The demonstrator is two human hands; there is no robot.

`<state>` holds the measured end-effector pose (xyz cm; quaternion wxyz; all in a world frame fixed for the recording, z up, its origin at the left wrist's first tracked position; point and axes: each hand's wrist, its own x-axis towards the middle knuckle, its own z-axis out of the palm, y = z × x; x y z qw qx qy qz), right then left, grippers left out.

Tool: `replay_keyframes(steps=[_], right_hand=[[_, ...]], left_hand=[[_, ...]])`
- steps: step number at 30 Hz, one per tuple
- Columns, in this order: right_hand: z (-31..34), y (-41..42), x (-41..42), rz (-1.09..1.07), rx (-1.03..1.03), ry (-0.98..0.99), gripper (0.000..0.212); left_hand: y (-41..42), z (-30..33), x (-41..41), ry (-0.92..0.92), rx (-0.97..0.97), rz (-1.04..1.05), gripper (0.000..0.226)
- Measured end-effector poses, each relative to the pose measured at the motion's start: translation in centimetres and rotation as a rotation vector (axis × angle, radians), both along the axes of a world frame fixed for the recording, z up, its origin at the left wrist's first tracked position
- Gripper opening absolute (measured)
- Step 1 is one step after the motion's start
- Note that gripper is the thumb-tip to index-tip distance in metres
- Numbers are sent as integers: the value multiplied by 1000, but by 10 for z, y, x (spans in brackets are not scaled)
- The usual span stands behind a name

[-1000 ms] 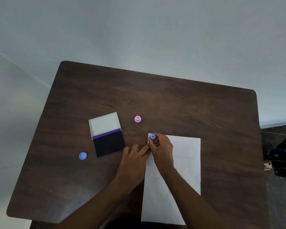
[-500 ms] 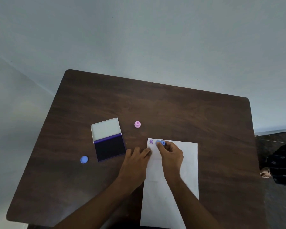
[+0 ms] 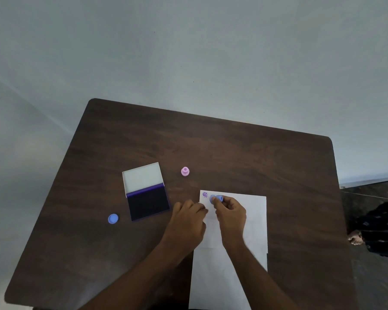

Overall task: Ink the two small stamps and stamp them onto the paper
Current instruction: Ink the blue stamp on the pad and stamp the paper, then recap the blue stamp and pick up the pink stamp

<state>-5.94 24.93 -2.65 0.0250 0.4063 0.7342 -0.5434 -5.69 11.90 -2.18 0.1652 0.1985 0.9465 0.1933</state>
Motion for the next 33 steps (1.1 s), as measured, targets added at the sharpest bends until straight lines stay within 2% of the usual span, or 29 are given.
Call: replay_keyframes(steps=[6, 10, 15, 20, 26, 33], right_hand=[[1, -5, -1, 15, -55, -17, 23], [15, -18, 0, 71, -144, 34, 22], [31, -51, 2, 167, -279, 73, 7], [38, -88, 4, 304, -355, 62, 5], [41, -126, 3, 400, -424, 43, 7], [40, -150, 1, 372, -503, -23, 11]], left_hand=[[-8, 5, 7, -11, 68, 108, 38], [-29, 4, 9, -237, 8, 290, 52], [-71, 9, 30, -257, 206, 600, 43], [-111, 27, 41, -24, 359, 805, 22], [-146, 26, 58, 30, 387, 963, 19], [-170, 13, 58, 55, 403, 1109, 23]])
